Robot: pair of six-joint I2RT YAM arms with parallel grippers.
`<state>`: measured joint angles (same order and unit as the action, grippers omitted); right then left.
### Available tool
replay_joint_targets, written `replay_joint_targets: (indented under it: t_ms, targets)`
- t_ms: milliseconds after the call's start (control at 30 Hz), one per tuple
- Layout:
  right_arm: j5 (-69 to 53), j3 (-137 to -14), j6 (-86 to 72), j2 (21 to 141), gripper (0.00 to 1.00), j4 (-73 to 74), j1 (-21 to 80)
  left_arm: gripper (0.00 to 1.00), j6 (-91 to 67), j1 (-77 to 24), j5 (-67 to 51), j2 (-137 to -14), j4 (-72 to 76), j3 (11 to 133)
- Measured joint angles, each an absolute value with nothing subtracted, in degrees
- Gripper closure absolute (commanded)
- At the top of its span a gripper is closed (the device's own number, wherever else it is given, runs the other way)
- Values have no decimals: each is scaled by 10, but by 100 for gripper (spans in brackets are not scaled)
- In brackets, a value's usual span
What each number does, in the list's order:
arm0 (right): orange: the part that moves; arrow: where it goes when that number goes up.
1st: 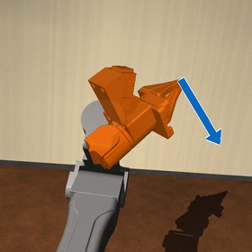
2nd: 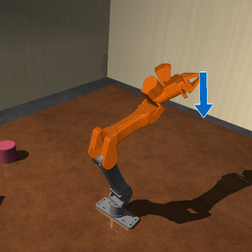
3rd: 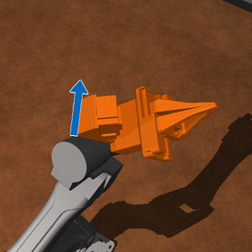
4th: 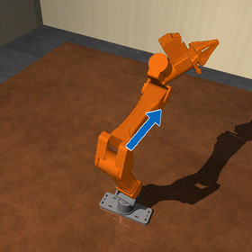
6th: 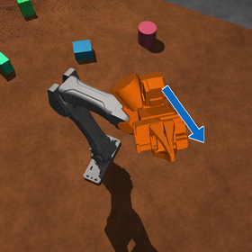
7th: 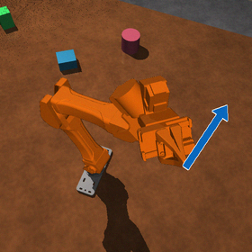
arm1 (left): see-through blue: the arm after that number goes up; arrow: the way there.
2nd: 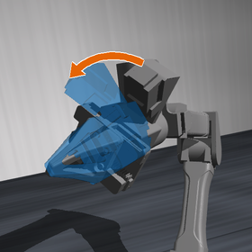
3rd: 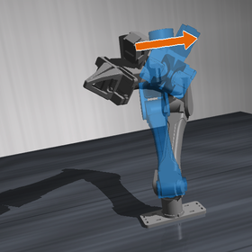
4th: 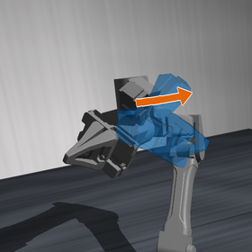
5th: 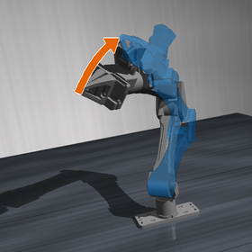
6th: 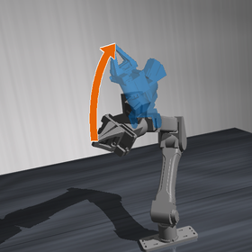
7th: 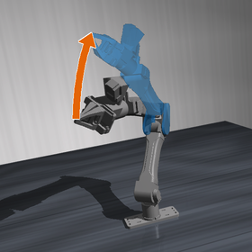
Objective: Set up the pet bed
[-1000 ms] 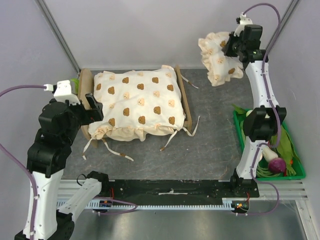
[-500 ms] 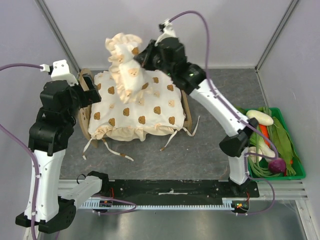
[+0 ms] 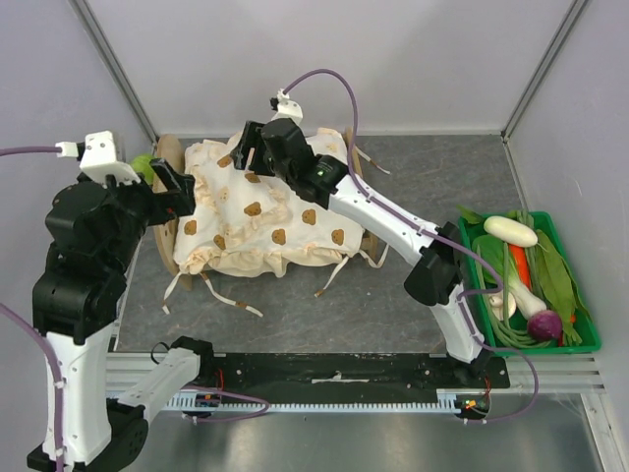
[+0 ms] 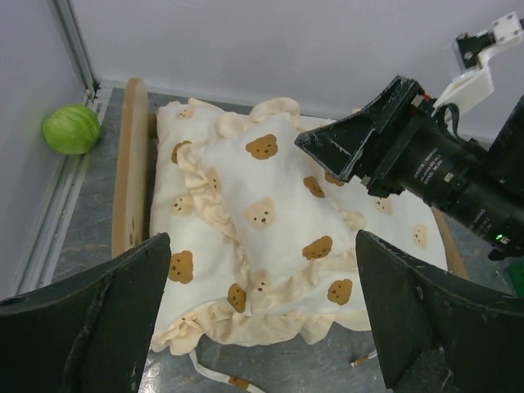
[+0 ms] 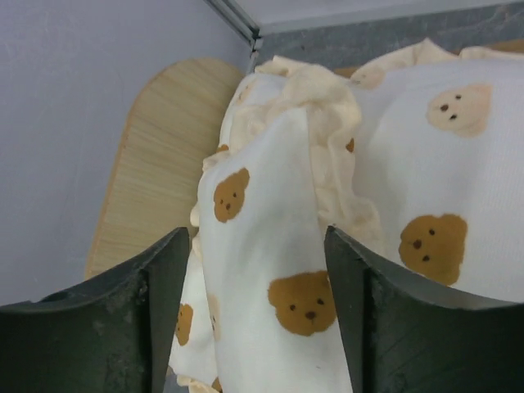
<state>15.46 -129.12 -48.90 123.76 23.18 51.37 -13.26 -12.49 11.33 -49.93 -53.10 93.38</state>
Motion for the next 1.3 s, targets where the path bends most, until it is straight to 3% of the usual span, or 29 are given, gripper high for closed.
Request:
replay_joint_targets:
  t_ms: [233,500,800,1067,1300]
  targets:
    - [194,-1274,-415,1197,21,203,491,1,-158,-125,64,-545,-526,904]
    - [234,-1011,-375,936,21,176,380,10,-245,-125,24,-576,-459,750]
    - [206,-798,-359,708,21,152,396,16,-307,-125,12,-634,-359,681]
    - [180,-708,-359,681,21,174,395,37,-317,-125,11,-682,-323,681]
    - [163,-699,-354,675,21,185,395,86,-320,-126,16,-691,-323,681]
